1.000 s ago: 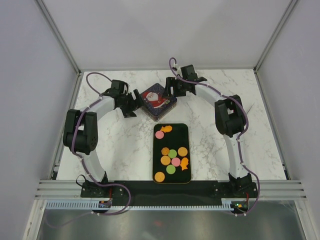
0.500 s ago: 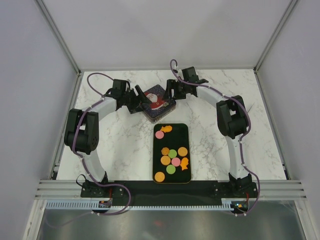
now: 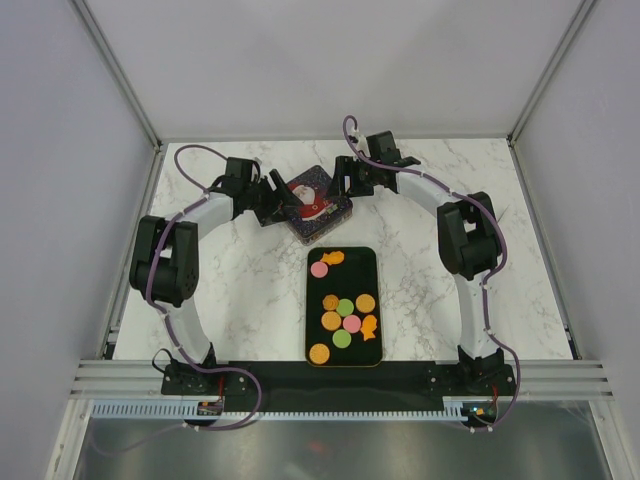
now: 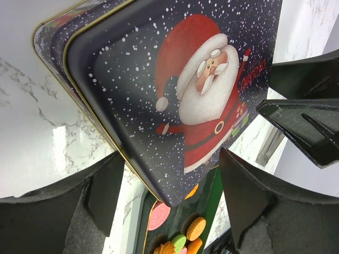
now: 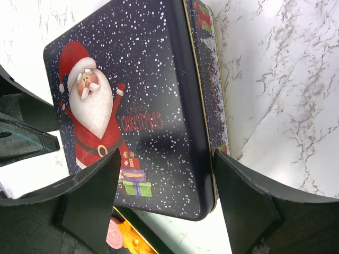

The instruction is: Pack the cookies

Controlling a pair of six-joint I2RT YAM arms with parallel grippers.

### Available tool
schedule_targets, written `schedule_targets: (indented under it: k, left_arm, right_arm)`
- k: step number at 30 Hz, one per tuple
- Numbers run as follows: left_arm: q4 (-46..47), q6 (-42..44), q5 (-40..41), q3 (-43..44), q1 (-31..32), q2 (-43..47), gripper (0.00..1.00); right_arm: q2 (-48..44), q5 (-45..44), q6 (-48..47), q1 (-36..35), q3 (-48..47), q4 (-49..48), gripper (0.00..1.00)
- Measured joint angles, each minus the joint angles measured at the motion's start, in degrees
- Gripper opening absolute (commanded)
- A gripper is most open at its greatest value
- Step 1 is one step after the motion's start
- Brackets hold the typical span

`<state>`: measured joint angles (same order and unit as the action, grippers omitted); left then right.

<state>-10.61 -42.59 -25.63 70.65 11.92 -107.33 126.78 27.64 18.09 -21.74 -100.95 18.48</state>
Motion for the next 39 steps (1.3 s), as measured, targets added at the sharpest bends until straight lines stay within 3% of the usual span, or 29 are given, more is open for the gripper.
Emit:
schedule_targets:
  k: [18,31,39]
  left_arm:
    - [-0.5,0.0,1.9,1.4,-0.2,-2.7,0.75]
    - [-1.7,0.0,5.2,1.1,-0.6,-2.8,0.89]
    - [-2.6,0.7,5.7,6.1,-1.7,-2.8,0.92]
  right_arm:
    - [1.8,-1.1,0.2,0.1,-0.8,0.3,0.78]
    - [2.6,-2.5,0.1,-0.3,-1.4,0.5,0.78]
    - [3.6,-2.4,-0.1,-0.3,-2.8,1.1,0.79]
